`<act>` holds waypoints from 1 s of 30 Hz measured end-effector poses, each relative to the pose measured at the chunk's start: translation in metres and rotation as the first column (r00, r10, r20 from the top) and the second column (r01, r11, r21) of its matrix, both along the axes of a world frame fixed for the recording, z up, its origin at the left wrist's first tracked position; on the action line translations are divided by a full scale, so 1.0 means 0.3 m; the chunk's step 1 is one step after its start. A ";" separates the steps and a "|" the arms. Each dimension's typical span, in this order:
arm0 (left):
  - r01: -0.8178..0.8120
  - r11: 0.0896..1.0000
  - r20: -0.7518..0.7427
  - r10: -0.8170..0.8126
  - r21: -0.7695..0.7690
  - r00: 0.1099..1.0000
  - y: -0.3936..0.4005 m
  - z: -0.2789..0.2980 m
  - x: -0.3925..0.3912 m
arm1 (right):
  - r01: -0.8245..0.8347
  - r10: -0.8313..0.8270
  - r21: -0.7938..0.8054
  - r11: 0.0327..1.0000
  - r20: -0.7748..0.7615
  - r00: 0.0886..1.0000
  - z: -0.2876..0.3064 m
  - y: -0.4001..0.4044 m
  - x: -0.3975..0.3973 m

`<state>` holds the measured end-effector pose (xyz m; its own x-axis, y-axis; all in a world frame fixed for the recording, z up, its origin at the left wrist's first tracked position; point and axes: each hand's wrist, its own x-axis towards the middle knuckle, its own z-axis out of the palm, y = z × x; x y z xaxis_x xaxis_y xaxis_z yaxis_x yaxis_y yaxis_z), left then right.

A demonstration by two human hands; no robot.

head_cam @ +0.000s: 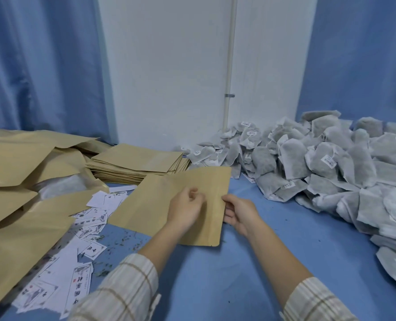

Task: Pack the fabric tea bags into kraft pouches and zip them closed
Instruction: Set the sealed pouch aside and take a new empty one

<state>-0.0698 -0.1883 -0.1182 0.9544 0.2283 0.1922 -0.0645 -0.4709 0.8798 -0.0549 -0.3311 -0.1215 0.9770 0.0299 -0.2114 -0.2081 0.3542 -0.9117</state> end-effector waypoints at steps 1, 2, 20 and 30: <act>-0.031 1.000 0.023 0.031 0.002 0.999 -0.023 0.007 0.007 | -0.021 0.021 0.024 0.999 -0.009 1.000 0.001 -0.004 0.001; -0.042 0.999 0.034 0.042 -0.006 0.999 -0.046 0.016 0.012 | -0.044 0.045 0.048 0.998 -0.017 0.999 0.003 -0.007 0.002; -0.074 0.981 -0.133 0.050 -0.181 0.990 -0.139 0.115 0.027 | -0.174 0.162 0.217 0.961 0.074 0.984 -0.006 -0.024 0.002; 0.307 0.867 -0.129 -0.279 0.393 0.952 -0.211 0.083 0.014 | 0.390 0.097 -0.820 0.419 0.468 0.879 -0.019 -0.047 -0.042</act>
